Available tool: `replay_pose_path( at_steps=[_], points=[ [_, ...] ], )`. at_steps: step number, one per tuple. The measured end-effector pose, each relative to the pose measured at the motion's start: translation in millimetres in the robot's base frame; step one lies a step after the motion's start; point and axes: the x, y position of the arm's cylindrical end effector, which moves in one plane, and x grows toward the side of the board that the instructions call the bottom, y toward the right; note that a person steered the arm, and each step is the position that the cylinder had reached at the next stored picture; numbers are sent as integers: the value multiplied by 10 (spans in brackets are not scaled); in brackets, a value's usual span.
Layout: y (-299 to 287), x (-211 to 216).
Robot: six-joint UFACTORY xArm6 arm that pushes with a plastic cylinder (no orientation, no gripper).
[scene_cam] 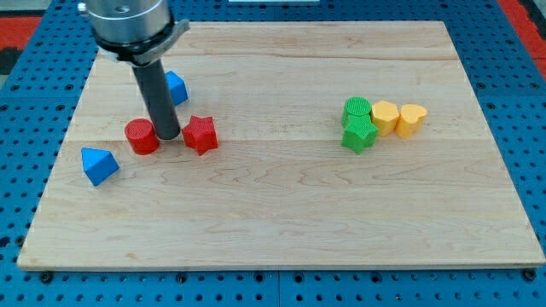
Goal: Place the red blocks diagonal to each other
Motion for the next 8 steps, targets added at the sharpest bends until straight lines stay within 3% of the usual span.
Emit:
replay_pose_path(
  at_steps=[1,3,5,7,8],
  points=[
    [-26,70],
    [-28,620],
    [-507,342],
    [-223,191],
    [-773,154]
  ],
)
